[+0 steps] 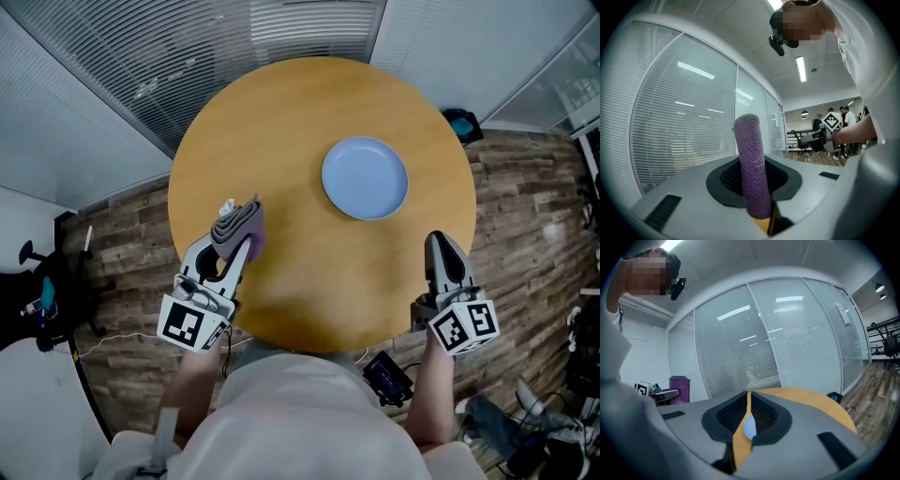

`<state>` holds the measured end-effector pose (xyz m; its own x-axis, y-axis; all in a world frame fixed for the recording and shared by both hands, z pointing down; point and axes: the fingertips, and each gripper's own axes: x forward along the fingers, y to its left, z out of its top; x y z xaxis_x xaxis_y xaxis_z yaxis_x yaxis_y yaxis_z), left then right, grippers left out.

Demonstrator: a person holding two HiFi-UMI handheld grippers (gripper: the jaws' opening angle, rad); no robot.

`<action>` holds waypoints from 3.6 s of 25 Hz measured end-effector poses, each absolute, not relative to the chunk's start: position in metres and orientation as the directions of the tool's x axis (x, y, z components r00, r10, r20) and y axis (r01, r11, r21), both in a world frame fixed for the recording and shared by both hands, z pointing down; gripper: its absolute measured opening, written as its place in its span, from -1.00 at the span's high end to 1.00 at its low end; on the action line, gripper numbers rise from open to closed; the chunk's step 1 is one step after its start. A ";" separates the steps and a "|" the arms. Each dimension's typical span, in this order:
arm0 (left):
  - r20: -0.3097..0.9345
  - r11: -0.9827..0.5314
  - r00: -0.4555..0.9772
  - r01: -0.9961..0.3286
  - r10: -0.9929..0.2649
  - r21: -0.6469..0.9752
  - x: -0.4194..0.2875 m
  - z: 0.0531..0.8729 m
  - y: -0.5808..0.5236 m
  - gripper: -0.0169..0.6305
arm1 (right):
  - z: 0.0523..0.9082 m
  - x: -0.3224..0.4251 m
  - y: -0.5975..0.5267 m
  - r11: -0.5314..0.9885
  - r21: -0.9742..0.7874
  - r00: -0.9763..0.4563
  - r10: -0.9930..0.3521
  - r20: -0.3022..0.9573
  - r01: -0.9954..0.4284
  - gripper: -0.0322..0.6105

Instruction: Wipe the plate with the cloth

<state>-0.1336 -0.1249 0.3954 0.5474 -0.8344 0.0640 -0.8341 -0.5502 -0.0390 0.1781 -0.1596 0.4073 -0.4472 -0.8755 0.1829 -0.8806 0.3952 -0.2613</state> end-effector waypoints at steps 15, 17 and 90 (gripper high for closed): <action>0.093 -0.536 0.532 -0.844 -0.842 -0.017 -0.134 0.414 -0.141 0.70 | 0.522 0.186 -0.246 0.387 -0.369 -0.513 -0.781 0.357 -0.845 0.55; 0.095 -0.528 0.524 -0.849 -0.846 -0.010 -0.136 0.416 -0.141 0.70 | 0.541 0.189 -0.255 0.363 -0.405 -0.514 -0.775 0.368 -0.839 0.54; 0.094 -0.513 0.508 -0.858 -0.856 -0.039 -0.161 0.418 -0.134 0.70 | 0.616 0.150 -0.288 0.266 -0.624 -0.657 -0.509 0.556 -0.734 0.80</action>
<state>-0.1607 -0.1340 0.4181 0.5077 -0.8563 0.0944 -0.8576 -0.5128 -0.0386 0.1501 -0.2877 0.6156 -0.6572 -0.5089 0.5560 -0.7344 0.2661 -0.6244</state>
